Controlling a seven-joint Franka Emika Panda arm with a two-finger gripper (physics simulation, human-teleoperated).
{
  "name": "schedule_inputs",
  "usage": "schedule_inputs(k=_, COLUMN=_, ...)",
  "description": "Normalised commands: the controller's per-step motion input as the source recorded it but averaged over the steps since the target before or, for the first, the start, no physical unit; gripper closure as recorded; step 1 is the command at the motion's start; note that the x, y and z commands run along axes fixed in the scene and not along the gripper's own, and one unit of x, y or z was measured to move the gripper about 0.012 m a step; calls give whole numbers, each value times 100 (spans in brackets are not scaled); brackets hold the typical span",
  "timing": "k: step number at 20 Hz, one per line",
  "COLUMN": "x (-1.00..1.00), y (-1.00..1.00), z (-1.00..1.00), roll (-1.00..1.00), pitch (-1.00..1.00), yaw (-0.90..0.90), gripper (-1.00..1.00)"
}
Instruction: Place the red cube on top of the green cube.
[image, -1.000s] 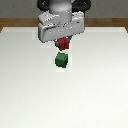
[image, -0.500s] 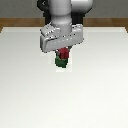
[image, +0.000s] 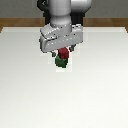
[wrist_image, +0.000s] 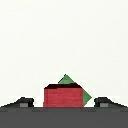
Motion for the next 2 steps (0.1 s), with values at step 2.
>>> schedule_inputs(k=2, x=0, y=0, z=0, roll=0, pitch=0, yaw=0, gripper=-100)
